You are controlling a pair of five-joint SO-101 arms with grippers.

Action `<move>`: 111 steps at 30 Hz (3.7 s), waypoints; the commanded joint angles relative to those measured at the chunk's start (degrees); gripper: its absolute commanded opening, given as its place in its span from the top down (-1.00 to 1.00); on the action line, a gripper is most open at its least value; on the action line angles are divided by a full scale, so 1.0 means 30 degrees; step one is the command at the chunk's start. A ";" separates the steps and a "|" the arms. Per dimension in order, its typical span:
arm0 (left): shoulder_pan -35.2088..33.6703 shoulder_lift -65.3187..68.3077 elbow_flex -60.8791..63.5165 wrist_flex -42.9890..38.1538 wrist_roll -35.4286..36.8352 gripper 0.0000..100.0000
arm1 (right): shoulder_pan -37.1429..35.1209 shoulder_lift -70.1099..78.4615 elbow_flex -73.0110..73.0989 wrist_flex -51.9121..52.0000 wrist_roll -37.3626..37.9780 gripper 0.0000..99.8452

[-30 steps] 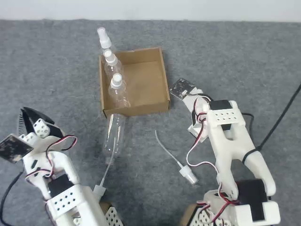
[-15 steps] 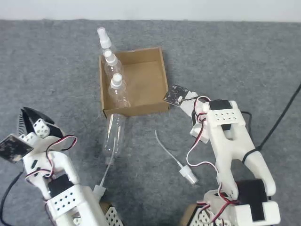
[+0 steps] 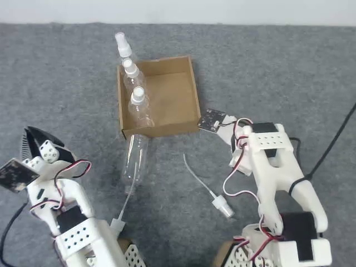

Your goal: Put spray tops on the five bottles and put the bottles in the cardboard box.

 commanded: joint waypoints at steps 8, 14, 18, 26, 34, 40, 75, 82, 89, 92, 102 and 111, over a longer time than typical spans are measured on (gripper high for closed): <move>0.0059 -0.0234 -0.0249 0.0088 -0.0147 0.97 | 0.1714 -0.0044 0.0498 0.0044 0.1289 0.31; 0.0059 -0.0234 -0.0249 0.0088 -0.0147 0.97 | 0.1480 -0.0044 0.0586 0.0044 0.1260 0.31; 0.0059 -0.0234 -0.0249 0.0088 -0.0147 0.97 | 0.1480 -0.0044 0.0586 0.0044 0.1201 0.37; 0.0059 -0.0234 -0.0249 0.0088 -0.0147 0.97 | 0.1421 -0.0044 0.1729 -0.1685 0.1172 0.65; 0.0059 -0.0234 -0.0249 0.0088 -0.0147 0.97 | 0.1568 -0.0278 0.2022 -0.1773 0.1172 0.65; 0.0059 -0.0234 -0.0249 0.0088 -0.0147 0.97 | 0.1392 -0.0308 0.1084 0.0132 0.0645 0.65; 0.0059 -0.0234 -0.0249 0.0088 -0.0147 0.97 | -0.2711 -0.0308 -0.5832 0.4733 -1.5473 0.65; 0.0059 -0.0234 -0.0249 0.0088 -0.0147 0.97 | -0.3150 -0.0308 -0.6007 0.4762 -1.8286 0.65; 0.0059 -0.0234 -0.0249 0.0088 -0.0147 0.97 | -0.3179 -0.0718 -0.5919 0.5758 -1.8901 0.65; 0.0029 -0.0234 -0.0249 0.0088 -0.0147 0.97 | -0.3121 -0.1685 -0.5890 0.6403 -1.8901 0.65; -0.0029 -0.0234 -0.0249 0.0088 -0.0147 0.97 | -0.3121 -0.4586 -0.3868 0.6051 -1.8989 0.65; -0.0029 -0.0264 -0.0278 0.0029 -0.0147 0.97 | -0.2476 -0.8337 -0.0557 0.3385 -1.9018 0.65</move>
